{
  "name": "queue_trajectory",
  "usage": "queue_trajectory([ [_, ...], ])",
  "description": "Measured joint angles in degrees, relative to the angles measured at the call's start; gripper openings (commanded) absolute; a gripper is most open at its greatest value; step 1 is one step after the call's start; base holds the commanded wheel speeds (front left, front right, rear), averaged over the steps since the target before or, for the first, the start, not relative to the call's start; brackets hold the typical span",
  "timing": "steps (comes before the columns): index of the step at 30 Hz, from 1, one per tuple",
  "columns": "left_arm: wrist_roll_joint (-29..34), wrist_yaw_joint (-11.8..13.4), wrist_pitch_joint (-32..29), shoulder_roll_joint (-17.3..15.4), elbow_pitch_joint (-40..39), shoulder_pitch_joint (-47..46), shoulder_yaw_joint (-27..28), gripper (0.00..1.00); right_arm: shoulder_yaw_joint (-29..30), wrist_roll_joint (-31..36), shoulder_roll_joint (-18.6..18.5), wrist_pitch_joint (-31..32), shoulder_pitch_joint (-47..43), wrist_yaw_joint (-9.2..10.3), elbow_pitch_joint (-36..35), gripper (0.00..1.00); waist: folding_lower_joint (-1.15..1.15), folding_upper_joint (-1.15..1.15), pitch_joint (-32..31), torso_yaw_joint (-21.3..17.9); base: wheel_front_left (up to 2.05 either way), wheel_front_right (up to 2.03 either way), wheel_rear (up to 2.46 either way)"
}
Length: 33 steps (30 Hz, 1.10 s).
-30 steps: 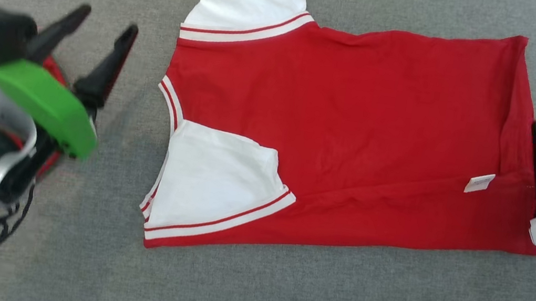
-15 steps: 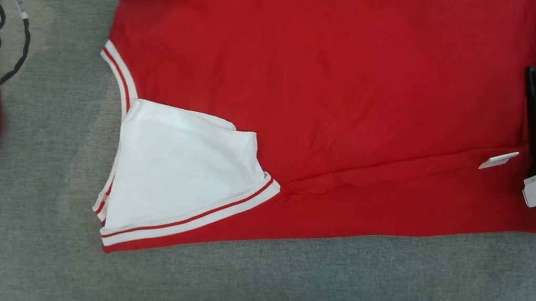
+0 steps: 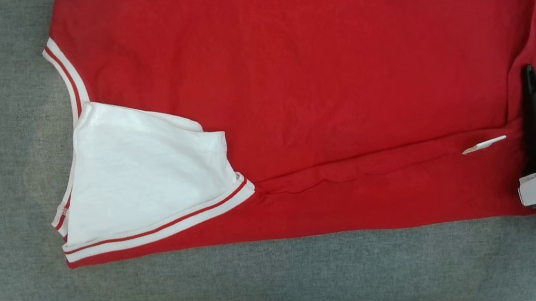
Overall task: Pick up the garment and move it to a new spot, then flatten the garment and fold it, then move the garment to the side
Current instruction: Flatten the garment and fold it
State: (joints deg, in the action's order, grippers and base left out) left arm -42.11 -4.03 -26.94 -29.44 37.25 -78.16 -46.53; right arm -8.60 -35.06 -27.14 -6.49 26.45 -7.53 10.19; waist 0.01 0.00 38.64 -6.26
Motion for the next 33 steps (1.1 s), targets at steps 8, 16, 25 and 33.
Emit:
queue_trajectory([
  [8, 0.7, 0.8, 5.7, 1.7, 2.6, -3.3, 1.0, 1.0, -0.4, 0.1, 0.3, 0.0, 1.2, 0.0, 0.0, 1.0, 0.0, 0.0, 1.0, 0.0, 0.0, 0.0, 0.0],
  [16, 1.9, -0.1, 4.8, 3.0, 6.4, -4.3, -1.1, 1.0, -0.8, 0.1, 0.5, -0.5, 2.0, 0.0, 0.5, 1.0, 0.0, 0.0, 1.4, -0.4, 0.0, 0.0, 0.0],
  [25, 0.8, -1.5, 5.3, 4.4, 7.3, -4.6, -1.6, 1.0, -0.9, -0.1, 0.6, -1.0, 2.2, -0.02, 0.6, 1.0, 0.0, 0.0, 2.3, -1.0, 0.0, 0.0, 0.0],
  [33, 0.1, -2.3, 3.3, 4.5, 7.4, -5.8, -2.6, 0.3, -1.0, -0.2, 0.9, -1.5, 2.9, -0.02, 1.0, 1.0, -0.01, 0.0, 3.0, -1.4, 0.0, 0.0, 0.0],
])
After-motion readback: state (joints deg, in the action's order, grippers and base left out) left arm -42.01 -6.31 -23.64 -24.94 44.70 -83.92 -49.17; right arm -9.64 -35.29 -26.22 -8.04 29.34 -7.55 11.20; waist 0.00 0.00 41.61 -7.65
